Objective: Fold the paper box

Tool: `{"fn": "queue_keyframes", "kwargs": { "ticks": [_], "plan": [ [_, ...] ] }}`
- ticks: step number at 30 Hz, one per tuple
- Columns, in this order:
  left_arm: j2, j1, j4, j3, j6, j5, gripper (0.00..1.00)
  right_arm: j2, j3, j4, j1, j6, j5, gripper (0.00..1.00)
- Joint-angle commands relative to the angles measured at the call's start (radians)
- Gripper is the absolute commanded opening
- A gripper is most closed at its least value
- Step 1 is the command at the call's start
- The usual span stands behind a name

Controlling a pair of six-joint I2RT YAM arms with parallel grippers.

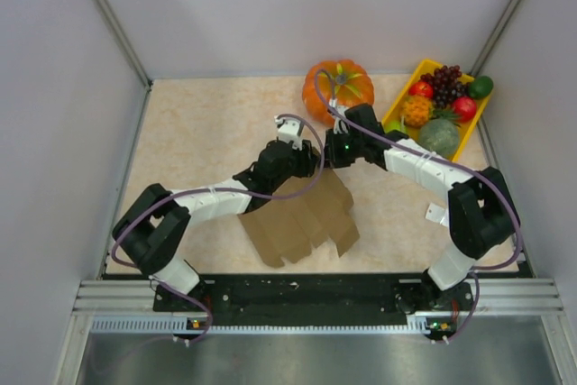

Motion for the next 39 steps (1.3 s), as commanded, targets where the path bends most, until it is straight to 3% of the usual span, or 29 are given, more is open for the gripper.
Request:
{"fn": "queue_keyframes", "kwargs": {
  "ticks": [1,4,10,12,18,25,31,37,39],
  "plan": [
    [-0.090,0.001,0.099,-0.039,-0.031,0.130,0.59,-0.059,-0.018,0.097,0.018,-0.041,-0.034,0.00],
    [-0.244,0.033,-0.013,-0.115,-0.049,0.109,0.65,-0.078,-0.046,0.094,-0.009,-0.099,-0.066,0.00],
    [-0.564,0.142,-0.199,-0.341,-0.043,0.057,0.55,-0.100,-0.067,0.100,-0.077,-0.234,-0.258,0.00],
    [-0.592,0.188,-0.227,-0.391,-0.040,0.130,0.56,-0.100,-0.067,0.097,-0.087,-0.280,-0.339,0.00],
    [-0.396,0.271,-0.196,-0.369,-0.014,0.350,0.61,-0.092,-0.057,0.099,-0.112,-0.351,-0.427,0.00],
    [-0.256,0.289,-0.121,-0.312,0.028,0.362,0.58,-0.068,-0.044,0.097,-0.138,-0.343,-0.504,0.00],
    [-0.179,0.289,-0.012,-0.293,0.023,0.454,0.53,-0.069,-0.040,0.096,-0.141,-0.348,-0.519,0.00],
    [-0.162,0.285,0.042,-0.296,0.003,0.496,0.24,-0.074,-0.030,0.097,-0.141,-0.330,-0.508,0.00],
    [-0.201,0.256,0.074,-0.335,-0.009,0.421,0.16,-0.079,-0.032,0.109,-0.141,-0.284,-0.467,0.00]
  ]
}}
